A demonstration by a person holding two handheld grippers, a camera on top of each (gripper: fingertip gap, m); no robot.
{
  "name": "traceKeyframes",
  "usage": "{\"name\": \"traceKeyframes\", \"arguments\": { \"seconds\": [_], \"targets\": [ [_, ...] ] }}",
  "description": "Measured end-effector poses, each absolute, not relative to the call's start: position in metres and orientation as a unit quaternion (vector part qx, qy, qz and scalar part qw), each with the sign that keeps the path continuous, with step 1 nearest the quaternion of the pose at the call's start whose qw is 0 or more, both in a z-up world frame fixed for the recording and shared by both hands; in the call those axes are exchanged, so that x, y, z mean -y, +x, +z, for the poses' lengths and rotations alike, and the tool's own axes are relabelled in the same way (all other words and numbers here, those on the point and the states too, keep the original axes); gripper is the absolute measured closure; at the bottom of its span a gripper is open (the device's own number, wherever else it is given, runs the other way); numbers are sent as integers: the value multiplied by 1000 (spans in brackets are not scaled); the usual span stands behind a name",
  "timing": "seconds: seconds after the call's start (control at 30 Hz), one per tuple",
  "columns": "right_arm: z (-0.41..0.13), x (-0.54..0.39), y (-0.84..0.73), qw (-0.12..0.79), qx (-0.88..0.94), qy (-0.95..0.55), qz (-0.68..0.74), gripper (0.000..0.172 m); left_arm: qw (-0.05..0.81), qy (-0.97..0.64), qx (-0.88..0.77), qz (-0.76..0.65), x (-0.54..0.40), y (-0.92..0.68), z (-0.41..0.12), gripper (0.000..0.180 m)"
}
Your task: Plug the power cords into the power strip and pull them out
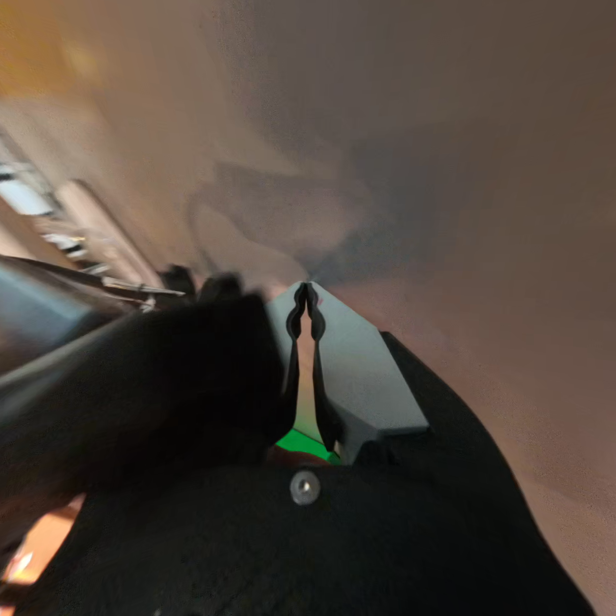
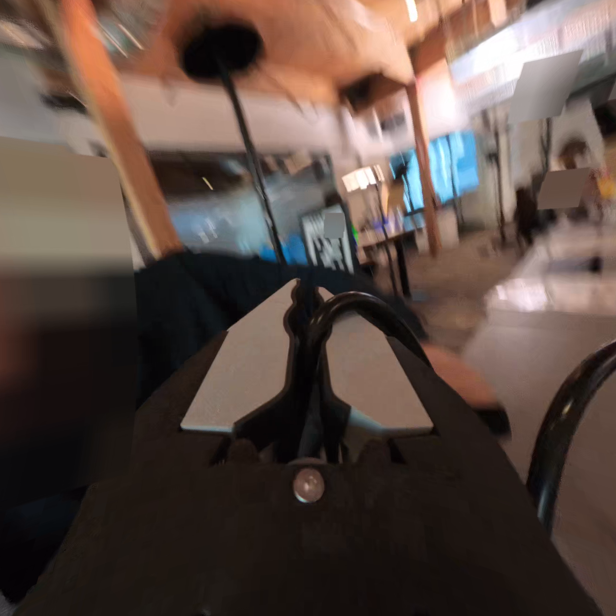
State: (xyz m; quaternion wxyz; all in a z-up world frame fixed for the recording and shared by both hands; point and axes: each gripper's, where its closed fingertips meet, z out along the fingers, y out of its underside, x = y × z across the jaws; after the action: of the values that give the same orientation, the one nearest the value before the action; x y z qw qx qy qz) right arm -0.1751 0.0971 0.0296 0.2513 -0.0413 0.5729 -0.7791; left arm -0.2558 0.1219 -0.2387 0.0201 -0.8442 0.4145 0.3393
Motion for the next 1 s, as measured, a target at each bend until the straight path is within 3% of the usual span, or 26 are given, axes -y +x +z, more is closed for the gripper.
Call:
{"name": "traceKeyframes", "arguments": {
  "seconds": [0.1,0.37,0.77,1.0],
  "targets": [
    [33,-117,-196,165,-597,-6,-785,172,41,-848,-396,348,-120,-252,-238,180],
    [-18,-88,-198,122,-697,16,-707,171,123,-891,-298,319,-106,-240,-237,180],
    [-59,-77,-188,168,-744,-3,-647,162,375,-915,-13,149,-77,-218,-197,180],
    [-56,-86,-190,189,-719,5,-668,160,366,-923,34,117,-89,-217,-202,180]
  ]
}}
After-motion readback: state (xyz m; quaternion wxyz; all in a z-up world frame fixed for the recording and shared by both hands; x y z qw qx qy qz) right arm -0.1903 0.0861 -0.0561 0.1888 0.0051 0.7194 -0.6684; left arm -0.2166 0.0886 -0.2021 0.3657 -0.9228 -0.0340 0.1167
